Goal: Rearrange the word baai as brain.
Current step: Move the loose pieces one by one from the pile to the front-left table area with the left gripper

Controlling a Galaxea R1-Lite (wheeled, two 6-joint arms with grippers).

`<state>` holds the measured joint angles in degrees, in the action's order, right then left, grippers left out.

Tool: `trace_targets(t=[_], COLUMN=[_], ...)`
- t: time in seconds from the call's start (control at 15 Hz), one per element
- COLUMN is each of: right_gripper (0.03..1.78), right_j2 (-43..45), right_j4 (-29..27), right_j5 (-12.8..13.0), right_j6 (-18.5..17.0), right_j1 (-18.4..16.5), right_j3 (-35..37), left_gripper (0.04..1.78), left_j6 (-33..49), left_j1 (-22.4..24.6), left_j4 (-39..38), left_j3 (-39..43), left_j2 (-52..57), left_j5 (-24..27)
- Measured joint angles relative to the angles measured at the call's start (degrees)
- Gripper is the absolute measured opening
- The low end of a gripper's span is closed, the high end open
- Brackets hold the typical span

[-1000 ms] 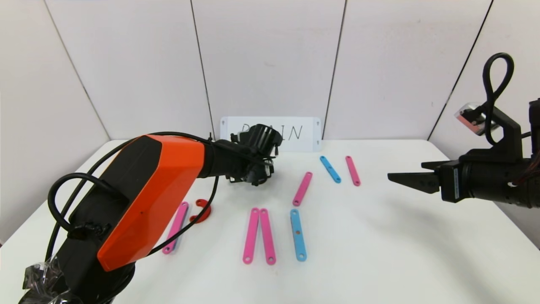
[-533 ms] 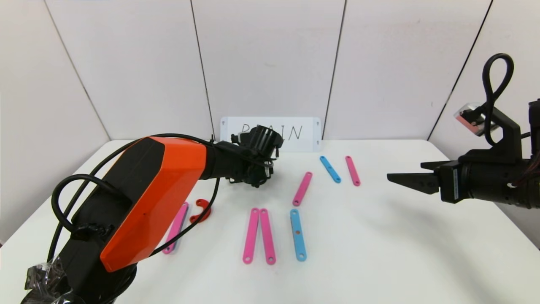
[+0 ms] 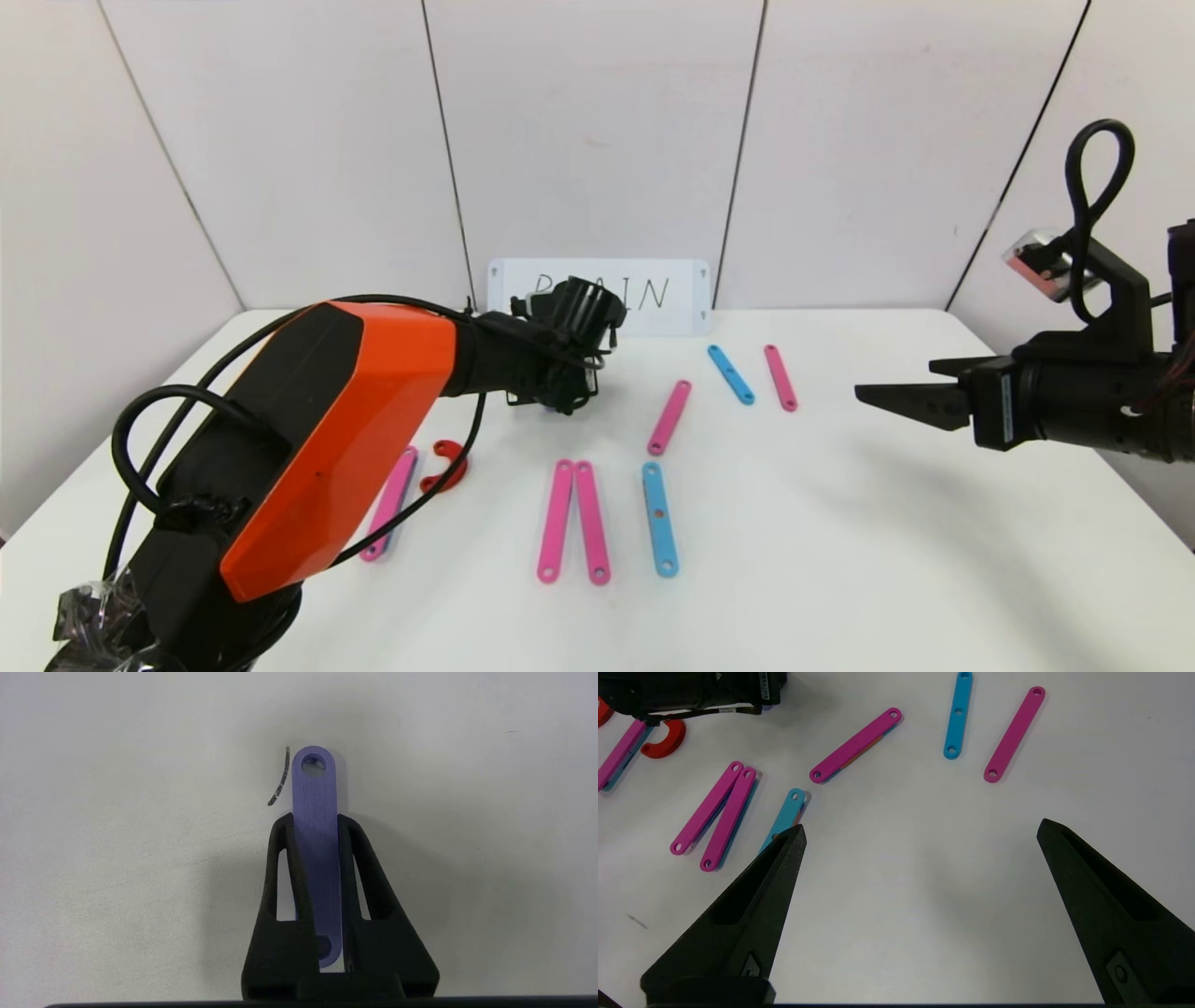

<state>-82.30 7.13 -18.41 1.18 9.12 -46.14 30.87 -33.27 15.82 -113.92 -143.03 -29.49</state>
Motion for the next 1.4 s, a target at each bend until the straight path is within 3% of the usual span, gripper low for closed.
trace_targets(t=[1.0,1.4], right_gripper=[1.73,1.73], right_j2=[-0.3,-0.6], right_j4=[0.0,0.0], right_j5=[0.2,0.2], right_j6=[0.0,-0.2], right_j1=[0.6,0.5], right_j3=[0.0,-0.2], left_gripper=[0.19,0.19], left_j6=[-0.5,-0.2], left_j1=[0.0,0.4], left_j4=[1.8,6.3], left_j3=[0.1,0.6], left_j2=[2.2,7.9], left_j5=[0.1,-0.8])
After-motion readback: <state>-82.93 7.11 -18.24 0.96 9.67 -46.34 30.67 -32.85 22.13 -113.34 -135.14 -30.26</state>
